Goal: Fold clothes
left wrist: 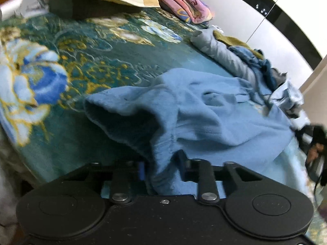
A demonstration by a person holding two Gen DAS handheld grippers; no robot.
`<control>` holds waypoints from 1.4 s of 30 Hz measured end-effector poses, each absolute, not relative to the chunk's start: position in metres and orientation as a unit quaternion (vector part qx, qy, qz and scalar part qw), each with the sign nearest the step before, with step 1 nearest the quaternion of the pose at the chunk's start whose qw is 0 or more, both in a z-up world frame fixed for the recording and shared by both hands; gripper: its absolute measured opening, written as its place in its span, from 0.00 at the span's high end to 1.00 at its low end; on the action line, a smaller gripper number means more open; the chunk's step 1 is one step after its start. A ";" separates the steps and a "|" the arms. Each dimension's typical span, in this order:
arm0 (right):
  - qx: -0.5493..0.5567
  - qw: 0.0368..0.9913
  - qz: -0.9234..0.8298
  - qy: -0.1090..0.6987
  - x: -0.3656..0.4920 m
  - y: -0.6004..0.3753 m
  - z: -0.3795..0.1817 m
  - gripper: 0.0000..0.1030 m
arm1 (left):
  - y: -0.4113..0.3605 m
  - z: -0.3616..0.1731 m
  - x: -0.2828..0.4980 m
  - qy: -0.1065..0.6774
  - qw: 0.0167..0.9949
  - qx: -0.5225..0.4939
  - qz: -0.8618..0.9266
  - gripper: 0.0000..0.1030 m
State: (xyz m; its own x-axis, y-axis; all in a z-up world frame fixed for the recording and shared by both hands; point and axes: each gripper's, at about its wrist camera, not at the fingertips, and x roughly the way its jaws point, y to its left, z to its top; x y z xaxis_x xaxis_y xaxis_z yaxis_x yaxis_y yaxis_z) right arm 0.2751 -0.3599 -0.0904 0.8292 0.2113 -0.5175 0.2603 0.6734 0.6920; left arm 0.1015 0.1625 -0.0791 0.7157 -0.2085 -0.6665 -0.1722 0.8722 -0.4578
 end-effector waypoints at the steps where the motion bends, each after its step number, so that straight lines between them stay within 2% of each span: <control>1: 0.400 0.871 -0.019 0.285 0.264 -0.368 -0.086 0.98 | 0.158 -0.080 0.103 0.377 0.891 -0.253 -0.020 0.84; 6: 0.422 0.875 -0.068 0.228 0.195 -0.423 -0.063 0.98 | 0.120 -0.079 0.120 0.376 0.892 -0.237 -0.079 0.88; 14: 0.429 0.867 -0.204 0.148 0.049 -0.522 -0.034 0.98 | 0.025 -0.075 0.146 0.385 0.873 -0.215 -0.208 0.90; 19: 0.422 0.857 -0.251 0.158 -0.019 -0.541 -0.043 0.98 | -0.002 -0.071 0.135 0.372 0.877 -0.207 -0.224 0.92; 25: 0.441 0.848 -0.208 0.208 -0.015 -0.513 -0.064 0.97 | 0.044 -0.043 0.124 0.318 0.907 -0.220 -0.166 0.92; 30: 0.406 0.868 -0.122 0.258 0.017 -0.457 -0.063 0.97 | 0.103 -0.015 0.111 0.270 0.934 -0.215 -0.090 0.92; 38: 0.370 0.861 -0.111 0.332 0.044 -0.421 -0.079 0.96 | 0.143 -0.058 0.106 0.349 0.907 -0.234 -0.042 0.90; 40: 0.367 0.857 -0.128 0.338 0.038 -0.428 -0.078 0.90 | 0.148 -0.062 0.105 0.352 0.902 -0.246 -0.047 0.86; 41: 0.364 0.856 -0.145 0.338 0.032 -0.434 -0.075 0.83 | 0.152 -0.062 0.106 0.349 0.902 -0.250 -0.052 0.82; 42: 0.361 0.854 -0.165 0.335 0.028 -0.440 -0.073 0.77 | 0.155 -0.059 0.106 0.343 0.903 -0.251 -0.053 0.74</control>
State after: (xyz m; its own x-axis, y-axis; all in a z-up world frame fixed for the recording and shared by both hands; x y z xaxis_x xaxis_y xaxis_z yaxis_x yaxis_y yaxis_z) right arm 0.0277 -0.4405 -0.0729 0.7208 -0.0399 -0.6920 0.5242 0.6846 0.5065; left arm 0.1063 0.1550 -0.0592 0.7588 -0.2683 -0.5935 -0.0765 0.8682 -0.4903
